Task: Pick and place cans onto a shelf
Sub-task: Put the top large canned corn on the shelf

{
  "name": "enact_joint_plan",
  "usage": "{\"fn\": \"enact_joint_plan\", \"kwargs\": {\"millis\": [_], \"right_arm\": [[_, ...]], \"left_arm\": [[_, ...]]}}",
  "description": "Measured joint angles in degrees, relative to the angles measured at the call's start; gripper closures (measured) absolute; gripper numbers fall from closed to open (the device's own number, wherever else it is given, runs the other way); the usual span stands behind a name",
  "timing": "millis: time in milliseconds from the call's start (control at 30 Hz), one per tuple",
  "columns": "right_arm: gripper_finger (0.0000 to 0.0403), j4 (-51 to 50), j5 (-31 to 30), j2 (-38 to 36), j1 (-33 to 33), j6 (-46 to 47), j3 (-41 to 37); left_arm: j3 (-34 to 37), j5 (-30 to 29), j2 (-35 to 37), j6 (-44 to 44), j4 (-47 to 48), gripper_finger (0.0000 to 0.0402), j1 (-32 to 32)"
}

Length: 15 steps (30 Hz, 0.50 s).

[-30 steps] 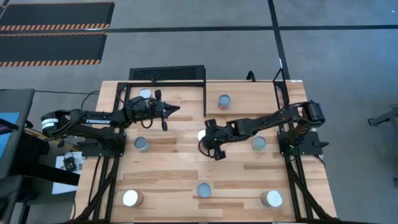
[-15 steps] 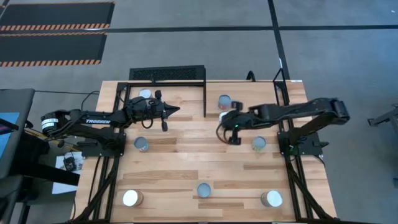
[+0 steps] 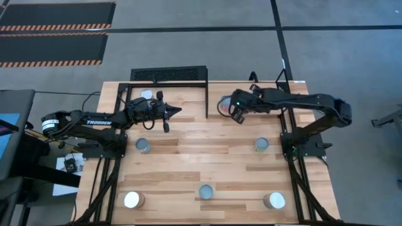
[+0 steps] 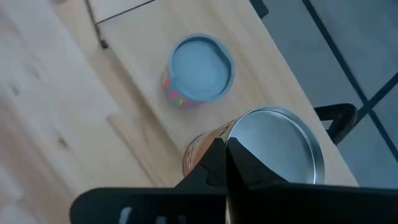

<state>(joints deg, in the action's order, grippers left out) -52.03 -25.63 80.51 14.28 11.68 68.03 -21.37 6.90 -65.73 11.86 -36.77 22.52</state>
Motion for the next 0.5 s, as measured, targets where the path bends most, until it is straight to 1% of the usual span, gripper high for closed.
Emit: {"fn": "enact_joint_plan", "kwargs": {"millis": [233,500], "right_arm": [[0.0396,1.88,0.19,4.02,2.43,2.29,0.00],[0.0396,2.85,-0.45,5.09,3.91,3.52,0.00]], "left_arm": [[0.00,0.00,0.00,0.07,0.07,0.0401,0.00],[0.00,0.02,0.00,0.11,0.09,0.0401,0.00]]}}
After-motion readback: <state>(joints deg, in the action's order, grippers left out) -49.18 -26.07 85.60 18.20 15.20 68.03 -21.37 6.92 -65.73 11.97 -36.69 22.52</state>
